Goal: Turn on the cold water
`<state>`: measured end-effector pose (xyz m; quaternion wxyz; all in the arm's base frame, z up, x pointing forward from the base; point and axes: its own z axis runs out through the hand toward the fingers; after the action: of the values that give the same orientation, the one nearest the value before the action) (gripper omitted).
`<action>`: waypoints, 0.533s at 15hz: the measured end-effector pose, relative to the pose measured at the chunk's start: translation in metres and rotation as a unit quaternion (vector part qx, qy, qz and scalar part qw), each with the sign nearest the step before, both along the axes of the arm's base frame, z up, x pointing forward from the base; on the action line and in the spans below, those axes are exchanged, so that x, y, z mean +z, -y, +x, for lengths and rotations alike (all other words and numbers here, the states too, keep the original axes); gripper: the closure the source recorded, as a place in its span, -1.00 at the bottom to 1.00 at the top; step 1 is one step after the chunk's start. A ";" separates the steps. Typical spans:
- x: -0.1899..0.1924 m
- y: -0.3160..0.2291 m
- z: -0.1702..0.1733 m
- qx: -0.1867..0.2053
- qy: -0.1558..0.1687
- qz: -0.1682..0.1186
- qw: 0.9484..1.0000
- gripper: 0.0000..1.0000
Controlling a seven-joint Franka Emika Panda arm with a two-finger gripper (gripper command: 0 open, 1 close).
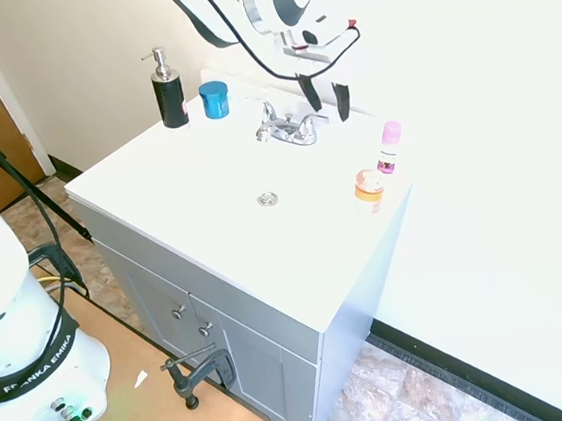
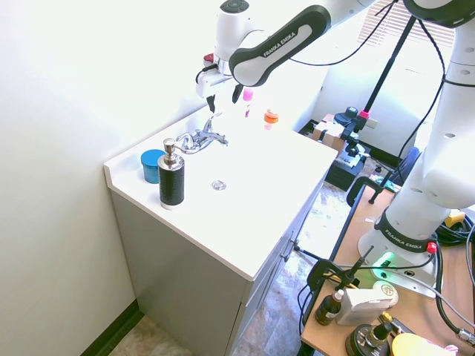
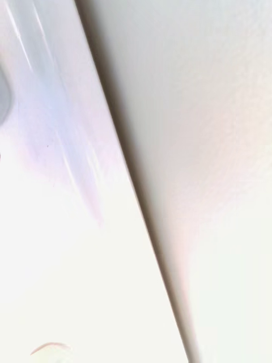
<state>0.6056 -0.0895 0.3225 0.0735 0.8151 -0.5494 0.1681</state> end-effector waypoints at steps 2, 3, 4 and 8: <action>-0.001 0.005 0.001 -0.005 0.001 0.000 1.000 -1.00; -0.003 0.008 0.000 -0.007 0.000 0.000 1.000 -1.00; -0.005 0.010 0.000 -0.008 -0.002 0.001 1.000 -1.00; -0.020 0.022 -0.003 -0.011 -0.018 0.003 1.000 -1.00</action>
<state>0.6027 -0.1116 0.3027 0.0829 0.8122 -0.5572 0.1514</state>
